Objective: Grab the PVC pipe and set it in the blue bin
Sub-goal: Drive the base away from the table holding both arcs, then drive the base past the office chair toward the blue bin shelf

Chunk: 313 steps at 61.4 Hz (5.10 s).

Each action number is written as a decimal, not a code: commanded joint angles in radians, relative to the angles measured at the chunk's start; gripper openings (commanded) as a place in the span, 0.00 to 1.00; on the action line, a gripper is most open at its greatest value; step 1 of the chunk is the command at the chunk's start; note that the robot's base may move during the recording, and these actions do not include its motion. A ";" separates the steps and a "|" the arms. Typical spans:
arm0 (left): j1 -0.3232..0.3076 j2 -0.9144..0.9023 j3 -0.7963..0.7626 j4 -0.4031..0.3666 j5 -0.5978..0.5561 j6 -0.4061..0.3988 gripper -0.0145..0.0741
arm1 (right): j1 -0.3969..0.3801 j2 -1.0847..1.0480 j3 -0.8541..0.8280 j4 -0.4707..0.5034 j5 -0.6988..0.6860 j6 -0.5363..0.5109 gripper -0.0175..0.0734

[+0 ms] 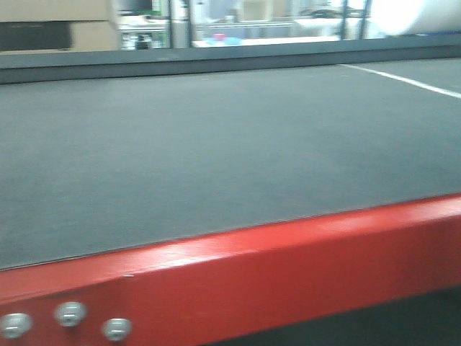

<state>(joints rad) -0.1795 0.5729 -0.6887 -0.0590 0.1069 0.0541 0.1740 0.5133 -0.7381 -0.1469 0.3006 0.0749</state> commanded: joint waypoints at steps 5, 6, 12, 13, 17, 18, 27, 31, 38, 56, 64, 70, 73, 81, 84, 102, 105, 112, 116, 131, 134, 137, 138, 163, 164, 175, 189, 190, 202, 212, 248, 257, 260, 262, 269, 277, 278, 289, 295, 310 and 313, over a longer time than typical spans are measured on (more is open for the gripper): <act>-0.005 -0.004 -0.002 -0.002 -0.028 -0.005 0.04 | -0.001 -0.003 -0.002 -0.007 -0.016 -0.002 0.01; -0.005 -0.004 -0.002 -0.002 -0.028 -0.005 0.04 | -0.001 -0.003 -0.002 -0.007 -0.016 -0.002 0.01; -0.005 -0.004 -0.002 -0.002 -0.028 -0.005 0.04 | -0.001 -0.003 -0.002 -0.007 -0.016 -0.002 0.01; -0.005 -0.004 -0.002 -0.002 -0.028 -0.005 0.04 | -0.001 -0.003 -0.002 -0.007 -0.016 -0.002 0.01; -0.005 -0.004 -0.002 -0.002 -0.028 -0.005 0.04 | -0.001 -0.003 -0.002 -0.007 -0.016 -0.002 0.01; -0.005 -0.004 -0.002 -0.002 -0.028 -0.005 0.04 | -0.001 -0.003 -0.002 -0.007 -0.016 -0.002 0.01; -0.005 -0.004 -0.002 -0.002 -0.028 -0.005 0.04 | -0.001 -0.003 -0.002 -0.007 -0.016 -0.002 0.01; -0.005 -0.004 -0.002 -0.002 -0.028 -0.005 0.04 | -0.001 -0.003 -0.002 -0.007 -0.016 -0.002 0.01; -0.005 -0.004 -0.002 -0.002 -0.028 -0.005 0.04 | -0.001 -0.003 -0.002 -0.007 -0.016 -0.002 0.01; -0.005 -0.004 -0.002 -0.002 -0.028 -0.005 0.04 | -0.001 -0.003 -0.002 -0.007 -0.016 -0.002 0.01; -0.005 -0.004 -0.002 -0.002 -0.028 -0.005 0.04 | -0.001 -0.005 -0.002 -0.007 -0.016 -0.002 0.01; -0.005 -0.004 -0.002 -0.002 -0.028 -0.005 0.04 | -0.001 -0.005 -0.002 -0.007 -0.016 -0.002 0.01; -0.005 -0.004 -0.002 -0.002 -0.028 -0.005 0.04 | -0.001 -0.005 -0.002 -0.007 -0.016 -0.002 0.01; -0.005 -0.004 -0.002 -0.002 -0.028 -0.005 0.04 | -0.001 -0.005 -0.002 -0.007 -0.016 -0.002 0.01; -0.005 -0.004 -0.002 -0.002 -0.028 -0.005 0.04 | -0.001 -0.005 -0.002 -0.007 -0.016 -0.002 0.01; -0.005 -0.004 -0.002 -0.002 -0.028 -0.005 0.04 | -0.001 -0.005 -0.002 -0.007 -0.016 -0.002 0.01; -0.005 -0.004 -0.002 -0.002 -0.028 -0.005 0.04 | -0.001 -0.005 -0.002 -0.007 -0.016 -0.002 0.01; -0.005 -0.004 -0.002 -0.002 -0.028 -0.005 0.04 | -0.001 -0.005 -0.002 -0.007 -0.016 -0.002 0.01; -0.005 -0.004 -0.002 -0.002 -0.028 -0.005 0.04 | -0.001 -0.005 -0.002 -0.007 -0.016 -0.002 0.01; -0.005 -0.004 -0.002 -0.002 -0.028 -0.005 0.04 | -0.001 -0.005 -0.002 -0.007 -0.016 -0.002 0.01; -0.005 -0.004 -0.002 -0.002 -0.028 -0.005 0.04 | -0.001 -0.005 -0.002 -0.007 -0.016 -0.002 0.01; -0.005 -0.004 -0.002 -0.002 -0.028 -0.005 0.04 | -0.001 -0.005 -0.002 -0.007 -0.016 -0.002 0.01; -0.005 -0.004 -0.002 -0.002 -0.028 -0.005 0.04 | -0.001 -0.005 -0.002 -0.007 -0.016 -0.002 0.01; -0.005 -0.004 -0.002 -0.002 -0.028 -0.005 0.04 | -0.001 -0.005 -0.002 -0.007 -0.016 -0.002 0.01; -0.005 -0.004 -0.002 -0.002 -0.028 -0.005 0.04 | -0.001 -0.005 -0.002 -0.007 -0.016 -0.002 0.01; -0.005 -0.004 -0.002 -0.002 -0.028 -0.005 0.04 | -0.001 -0.005 -0.002 -0.007 -0.016 -0.002 0.01; -0.005 -0.004 -0.002 -0.002 -0.028 -0.005 0.04 | -0.001 -0.005 -0.002 -0.007 -0.016 -0.002 0.01; -0.005 -0.004 -0.002 -0.002 -0.028 -0.005 0.04 | -0.001 -0.005 -0.002 -0.007 -0.016 -0.002 0.01; -0.005 -0.004 -0.002 -0.002 -0.028 -0.005 0.04 | -0.001 -0.005 -0.002 -0.007 -0.016 -0.002 0.01; -0.005 -0.004 -0.002 -0.002 -0.028 -0.005 0.04 | -0.001 -0.005 -0.002 -0.007 -0.016 -0.002 0.01; -0.005 -0.004 -0.002 -0.002 -0.028 -0.005 0.04 | -0.001 -0.005 -0.002 -0.007 -0.016 -0.002 0.01; -0.005 -0.004 -0.002 -0.002 -0.028 -0.005 0.04 | -0.001 -0.005 -0.002 -0.007 -0.016 -0.002 0.01; -0.005 -0.004 -0.002 -0.002 -0.028 -0.005 0.04 | -0.001 -0.005 -0.002 -0.007 -0.016 -0.002 0.01; -0.005 -0.004 -0.002 -0.002 -0.028 -0.005 0.04 | -0.001 -0.005 -0.002 -0.007 -0.016 -0.002 0.01; -0.005 -0.004 -0.002 -0.002 -0.028 -0.005 0.04 | -0.001 -0.005 -0.002 -0.007 -0.016 -0.002 0.01; -0.005 -0.004 -0.002 -0.002 -0.028 -0.005 0.04 | -0.001 -0.005 -0.002 -0.007 -0.016 -0.002 0.01; -0.005 -0.004 -0.002 -0.002 -0.028 -0.005 0.04 | -0.001 -0.005 -0.002 -0.007 -0.016 -0.002 0.01; -0.005 -0.004 -0.002 -0.002 -0.028 -0.005 0.04 | -0.001 -0.005 -0.002 -0.007 -0.016 -0.002 0.01; -0.005 -0.004 -0.002 -0.002 -0.028 -0.005 0.04 | -0.001 -0.005 -0.002 -0.007 -0.016 -0.002 0.01; -0.005 -0.004 -0.002 -0.002 -0.028 -0.005 0.04 | -0.001 -0.005 -0.002 -0.007 -0.016 -0.002 0.01; -0.005 -0.004 -0.002 -0.002 -0.028 -0.005 0.04 | -0.001 -0.005 -0.002 -0.007 -0.016 -0.002 0.01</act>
<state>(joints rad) -0.1795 0.5729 -0.6887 -0.0590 0.1065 0.0541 0.1740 0.5133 -0.7381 -0.1469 0.3006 0.0749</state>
